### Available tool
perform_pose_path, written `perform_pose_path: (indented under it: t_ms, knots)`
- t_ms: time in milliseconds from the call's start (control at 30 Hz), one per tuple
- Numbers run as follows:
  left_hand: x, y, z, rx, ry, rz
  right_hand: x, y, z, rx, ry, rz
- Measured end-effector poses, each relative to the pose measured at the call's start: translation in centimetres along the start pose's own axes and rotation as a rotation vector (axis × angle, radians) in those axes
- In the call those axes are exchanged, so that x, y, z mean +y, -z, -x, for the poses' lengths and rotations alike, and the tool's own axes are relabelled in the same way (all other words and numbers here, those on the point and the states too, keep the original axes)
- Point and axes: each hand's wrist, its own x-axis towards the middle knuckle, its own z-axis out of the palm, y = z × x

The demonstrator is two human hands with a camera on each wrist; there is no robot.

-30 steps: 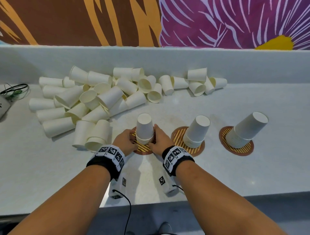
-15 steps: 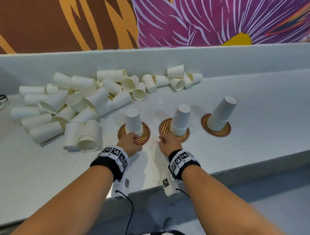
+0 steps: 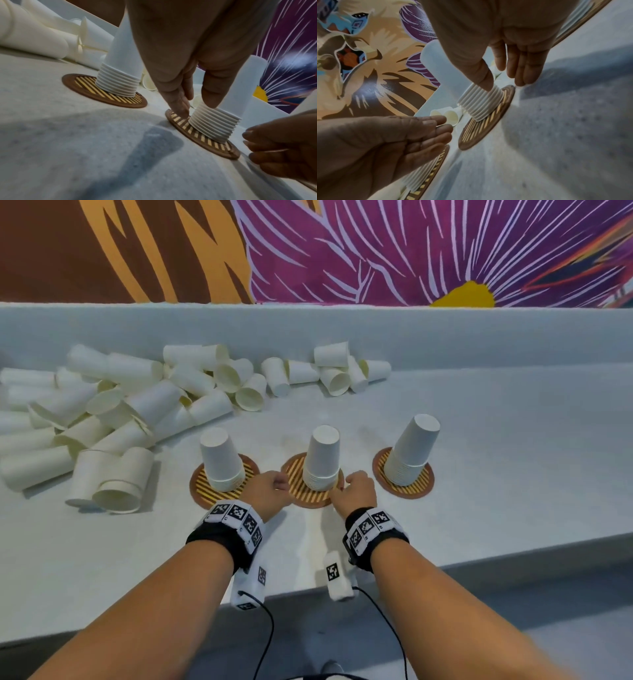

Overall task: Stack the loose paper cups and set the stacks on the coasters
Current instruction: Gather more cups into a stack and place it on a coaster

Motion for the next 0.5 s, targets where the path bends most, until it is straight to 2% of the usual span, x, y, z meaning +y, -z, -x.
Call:
perform_pose_path:
  t_ms: [100, 300, 500]
  knots:
    - [0.9, -1.3, -0.5, 0.016, -0.013, 0.066, 0.5, 0.3, -1.5, -0.058, 0.076, 0.008]
    - [1.8, -2.1, -1.0, 0.016, 0.014, 0.056, -0.1, 0.3, -2.6, -0.145, 0.238, 0.016]
    - [1.8, -2.0, -1.6, -0.047, 0.019, 0.074, -0.4, 0.7, -2.6, -0.186, 0.282, -0.067]
